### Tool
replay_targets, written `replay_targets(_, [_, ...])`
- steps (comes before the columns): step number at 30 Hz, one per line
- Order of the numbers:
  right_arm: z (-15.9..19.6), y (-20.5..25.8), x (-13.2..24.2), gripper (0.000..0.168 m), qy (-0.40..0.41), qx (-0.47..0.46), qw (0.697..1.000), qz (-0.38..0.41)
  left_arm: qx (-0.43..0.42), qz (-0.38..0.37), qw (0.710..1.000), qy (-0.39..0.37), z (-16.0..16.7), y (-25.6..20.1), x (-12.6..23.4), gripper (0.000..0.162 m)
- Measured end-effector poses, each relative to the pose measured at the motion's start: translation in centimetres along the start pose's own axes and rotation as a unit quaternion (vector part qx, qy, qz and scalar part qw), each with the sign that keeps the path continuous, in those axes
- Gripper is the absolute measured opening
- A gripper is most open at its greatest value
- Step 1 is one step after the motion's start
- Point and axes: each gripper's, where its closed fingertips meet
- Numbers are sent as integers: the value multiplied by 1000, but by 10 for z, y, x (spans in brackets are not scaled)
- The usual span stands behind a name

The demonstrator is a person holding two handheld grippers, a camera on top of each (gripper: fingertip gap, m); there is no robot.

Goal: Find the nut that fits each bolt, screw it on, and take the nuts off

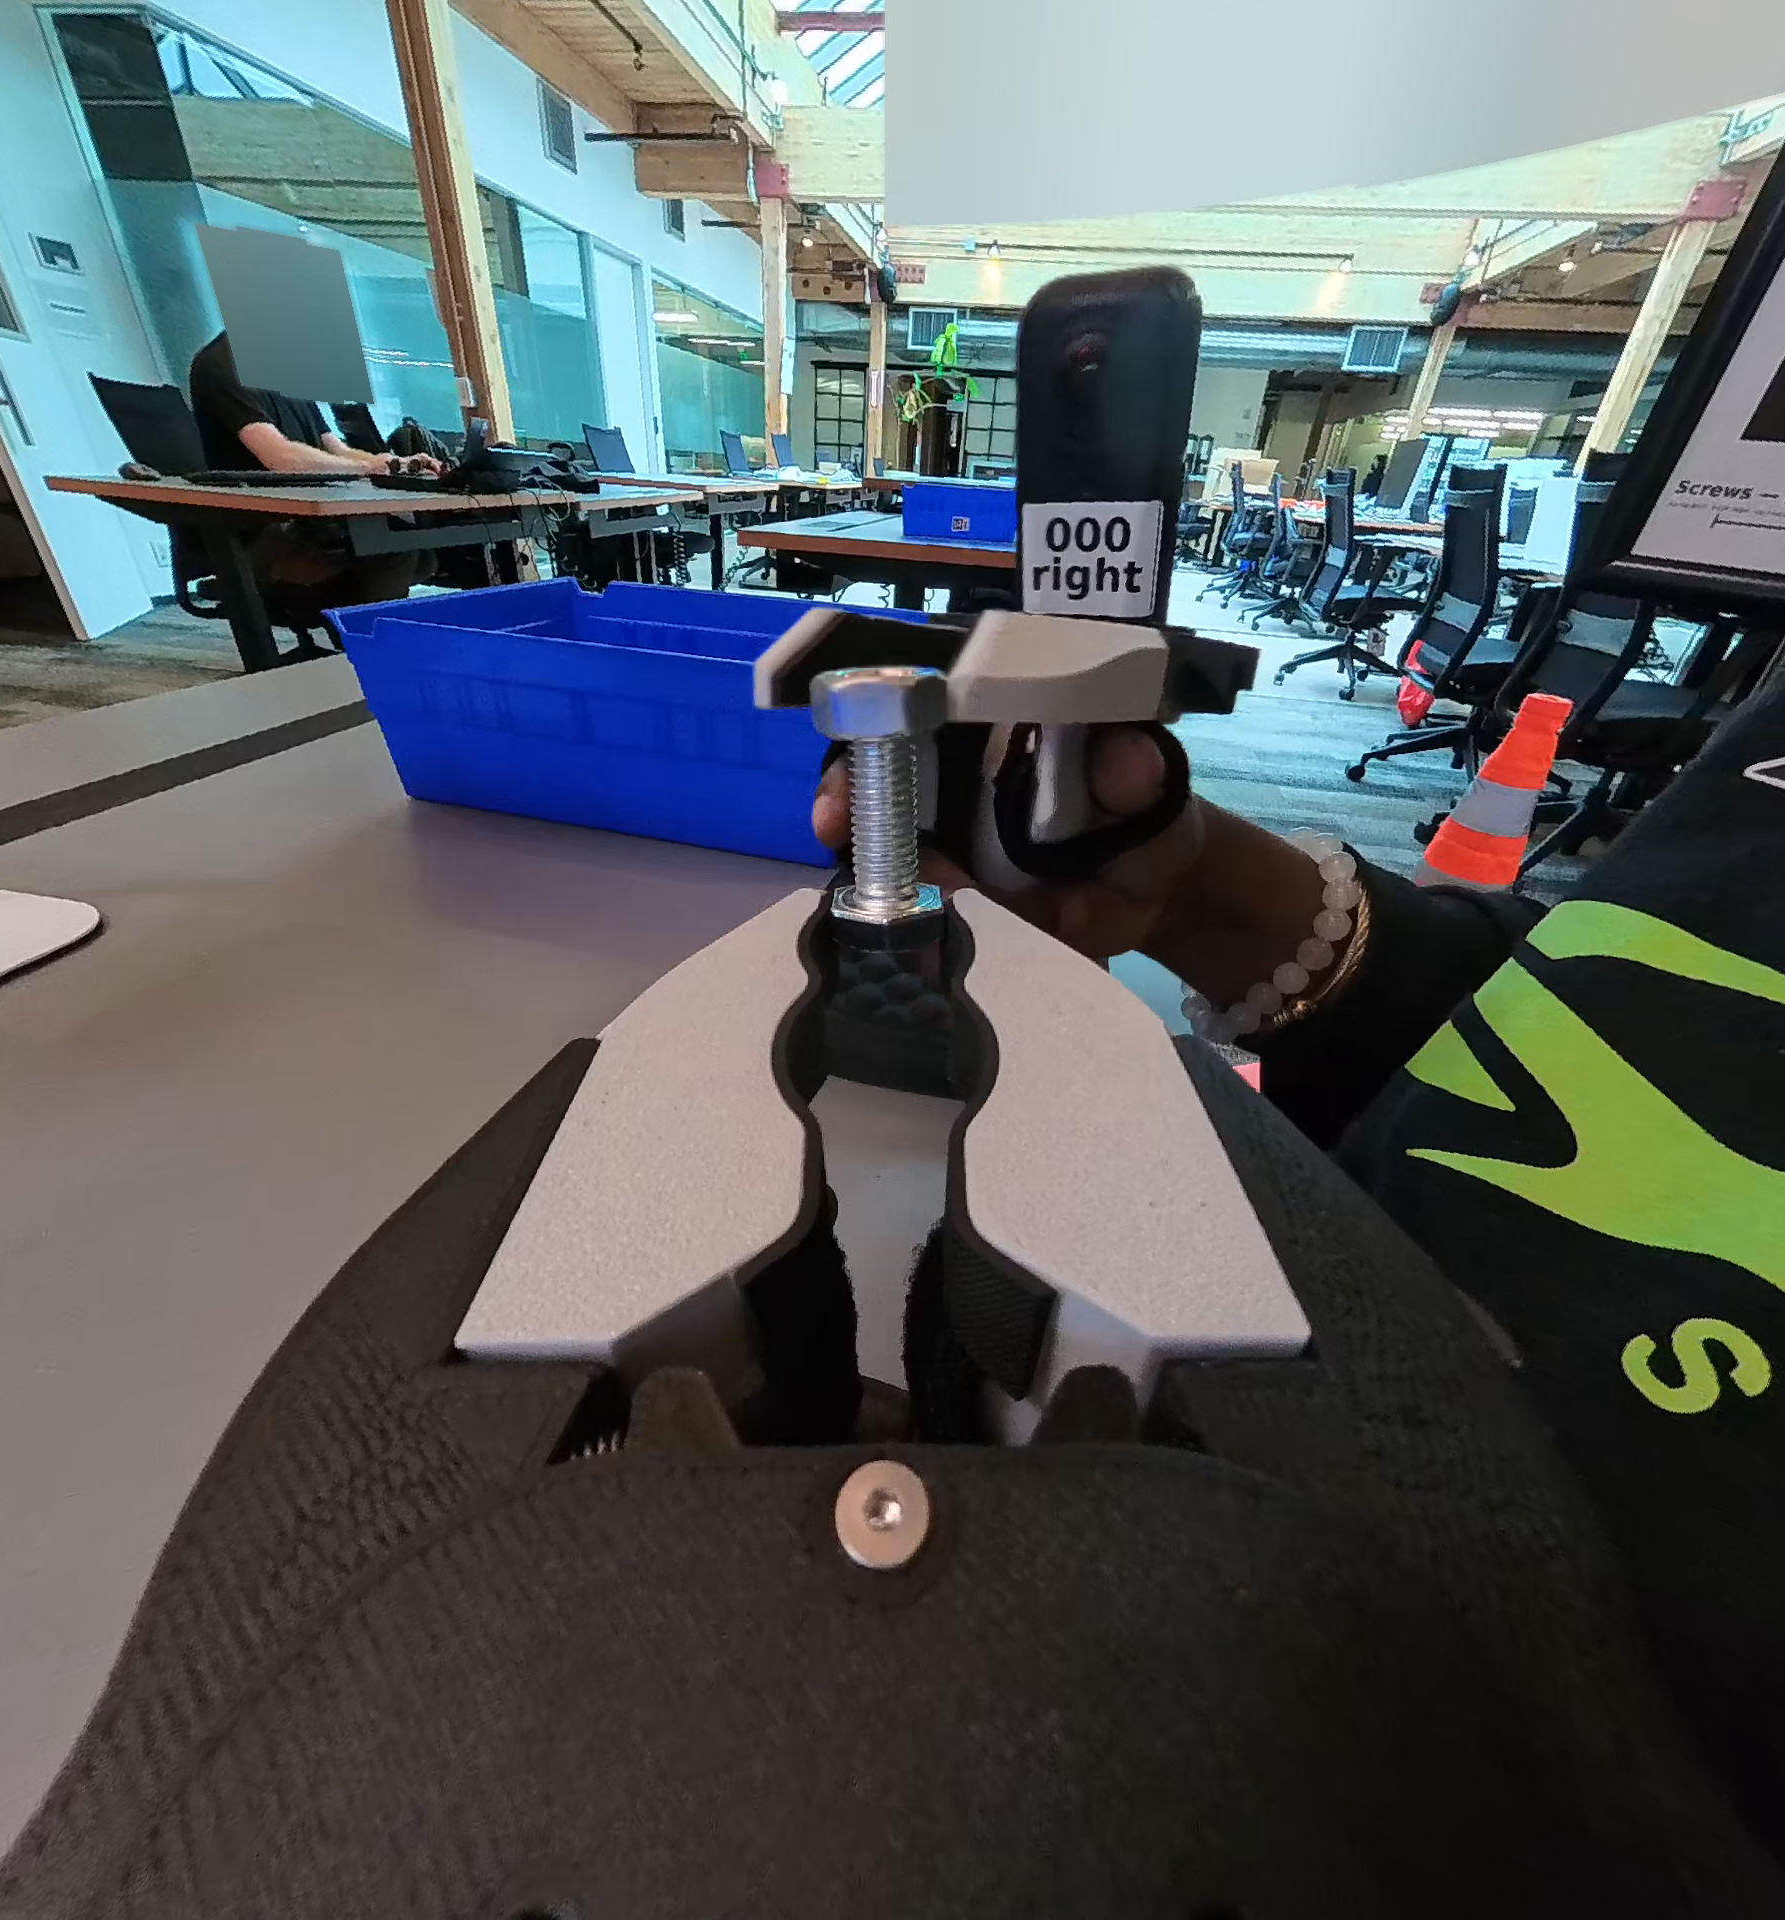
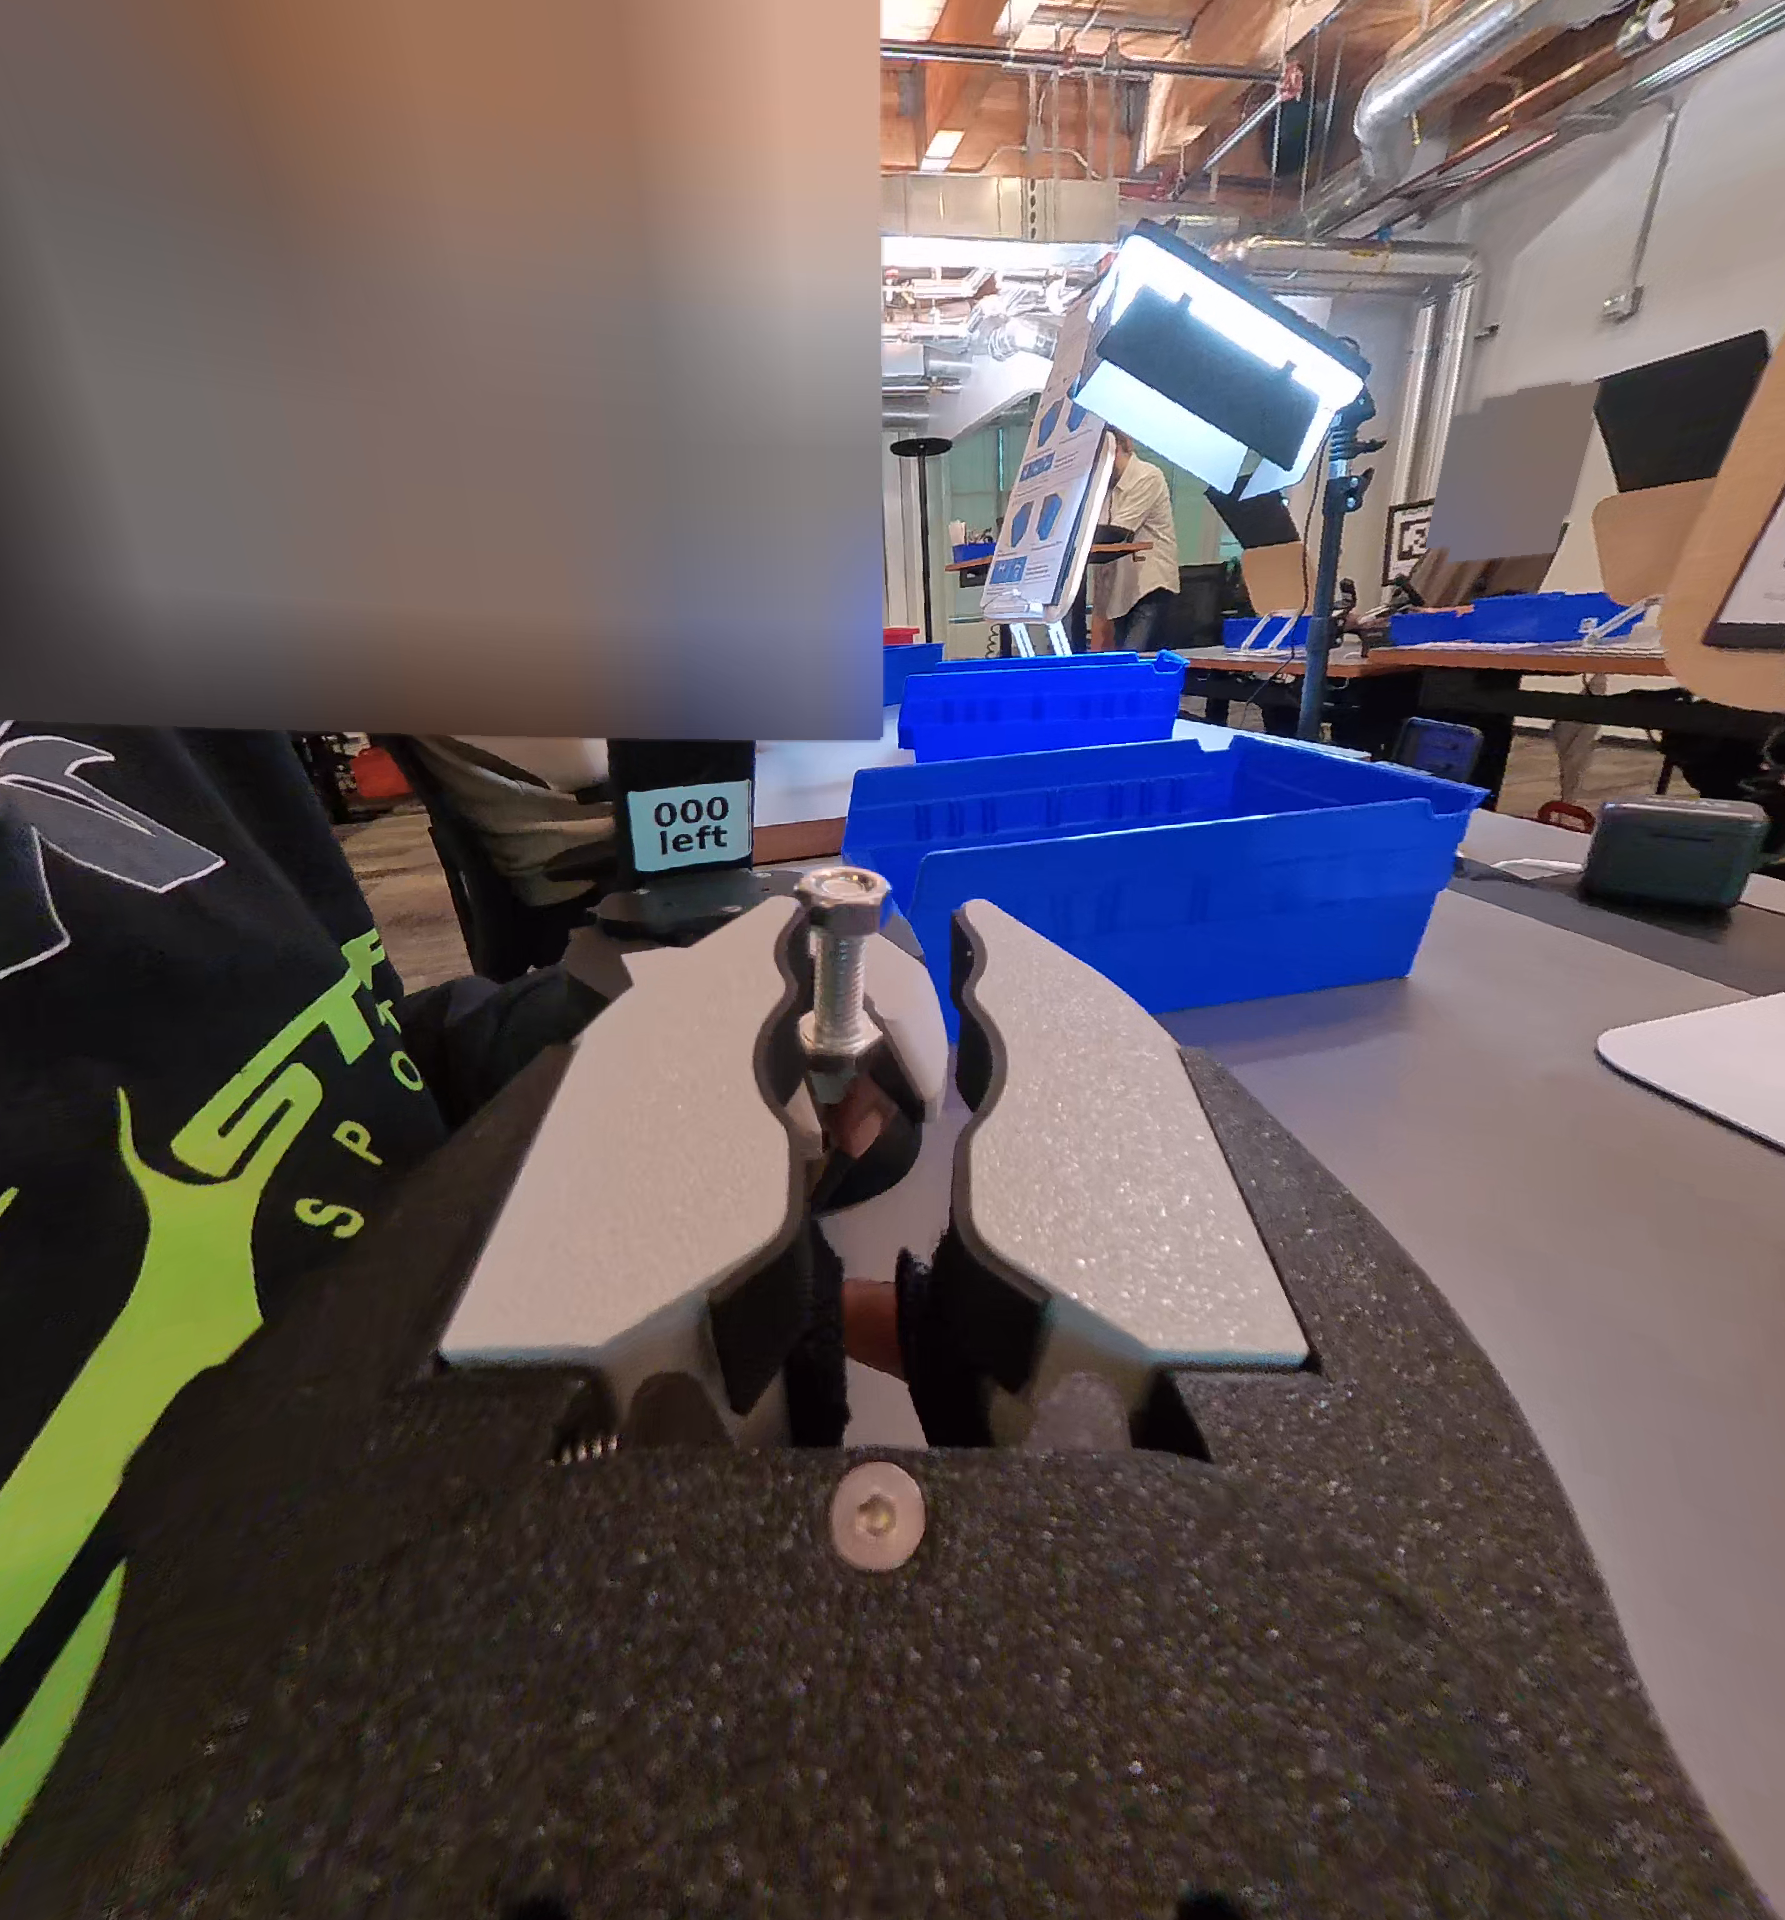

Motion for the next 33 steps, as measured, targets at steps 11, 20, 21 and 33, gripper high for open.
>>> replay_targets(11, [-6,2,0,35,-14,-13,1000,-8,-4,2,1000,5,1,-1,-1,18])
replay_targets(20, [6,1,-24,39,8,-14,1000,-8,-7,4,1000,6,2,-3,-1,18])
replay_targets(21, [6,1,-22,37,7,-14,1000,-9,-7,3,1000,6,2,-2,-1,18])
replay_targets(33, [-9,-6,11,12,-25,-5,1000,8,0,2,1000,0,0,-1,1,18])
Point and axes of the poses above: each gripper's, where its closed fingertips meet, x back along the fingers, z out of its underside, y = z × x across the jaws, and after that the axes turned 15 degrees about -x, right-handed
